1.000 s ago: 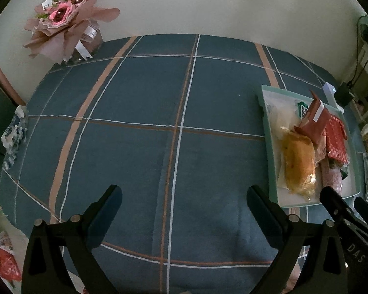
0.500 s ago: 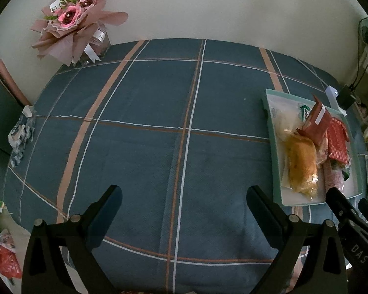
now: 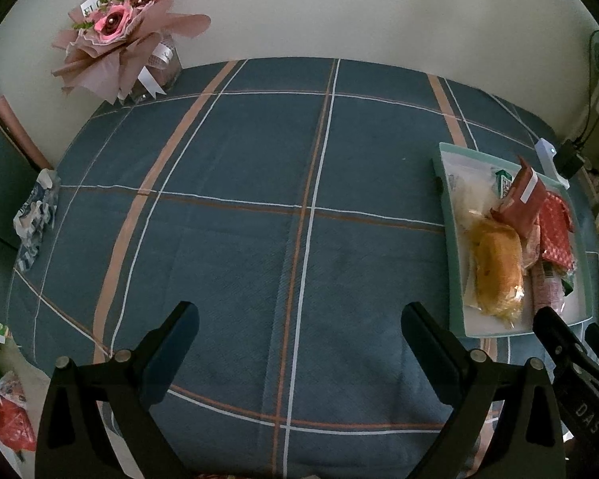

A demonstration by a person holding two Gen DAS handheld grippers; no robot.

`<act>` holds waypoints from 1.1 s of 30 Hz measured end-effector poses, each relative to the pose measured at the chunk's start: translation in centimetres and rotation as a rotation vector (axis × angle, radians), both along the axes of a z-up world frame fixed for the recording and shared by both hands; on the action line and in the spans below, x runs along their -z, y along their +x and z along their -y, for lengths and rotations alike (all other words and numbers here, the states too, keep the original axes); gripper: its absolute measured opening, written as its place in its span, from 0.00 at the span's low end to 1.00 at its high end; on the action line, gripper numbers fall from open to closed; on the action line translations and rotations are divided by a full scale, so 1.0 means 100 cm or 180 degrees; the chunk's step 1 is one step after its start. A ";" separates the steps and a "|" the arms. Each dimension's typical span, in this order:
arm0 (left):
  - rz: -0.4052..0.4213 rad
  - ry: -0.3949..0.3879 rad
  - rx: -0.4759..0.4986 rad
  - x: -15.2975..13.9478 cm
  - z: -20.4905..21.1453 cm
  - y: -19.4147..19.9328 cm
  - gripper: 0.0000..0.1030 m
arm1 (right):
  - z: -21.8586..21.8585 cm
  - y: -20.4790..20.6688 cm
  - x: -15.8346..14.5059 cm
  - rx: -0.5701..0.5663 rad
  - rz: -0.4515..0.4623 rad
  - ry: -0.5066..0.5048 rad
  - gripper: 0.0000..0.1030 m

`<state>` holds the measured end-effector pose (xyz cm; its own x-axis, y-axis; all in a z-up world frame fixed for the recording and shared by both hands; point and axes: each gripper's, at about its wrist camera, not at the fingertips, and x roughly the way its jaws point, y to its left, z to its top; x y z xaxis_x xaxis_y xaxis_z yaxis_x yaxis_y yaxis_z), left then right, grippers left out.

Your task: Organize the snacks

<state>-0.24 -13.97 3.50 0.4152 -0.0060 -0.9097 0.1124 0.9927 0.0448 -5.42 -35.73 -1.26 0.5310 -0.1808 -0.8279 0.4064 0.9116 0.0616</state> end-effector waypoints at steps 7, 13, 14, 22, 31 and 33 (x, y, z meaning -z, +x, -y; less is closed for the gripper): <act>-0.0008 0.0003 -0.0008 0.001 0.000 0.001 0.98 | -0.002 0.001 0.000 -0.0035 -0.0012 -0.0025 1.00; 0.0020 -0.0006 0.0007 0.000 0.000 0.000 0.98 | -0.003 0.002 0.001 -0.0049 -0.0017 -0.0035 1.00; 0.0024 -0.0002 0.0005 0.000 0.000 0.000 0.98 | -0.003 0.002 0.001 -0.0046 -0.0018 -0.0035 1.00; 0.0080 0.0013 -0.0016 -0.002 -0.001 0.000 0.98 | -0.003 0.003 0.001 -0.0044 -0.0019 -0.0032 1.00; 0.0071 0.0047 -0.0050 -0.002 0.000 0.000 0.98 | -0.003 0.003 0.001 -0.0048 -0.0020 -0.0032 1.00; 0.0052 0.0083 -0.0077 -0.001 -0.001 0.001 0.98 | -0.003 0.003 0.001 -0.0051 -0.0024 -0.0029 1.00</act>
<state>-0.19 -13.90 3.58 0.4298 0.0277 -0.9025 0.0875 0.9935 0.0722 -5.16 -35.43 -1.36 0.5275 -0.1798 -0.8303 0.3921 0.9185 0.0503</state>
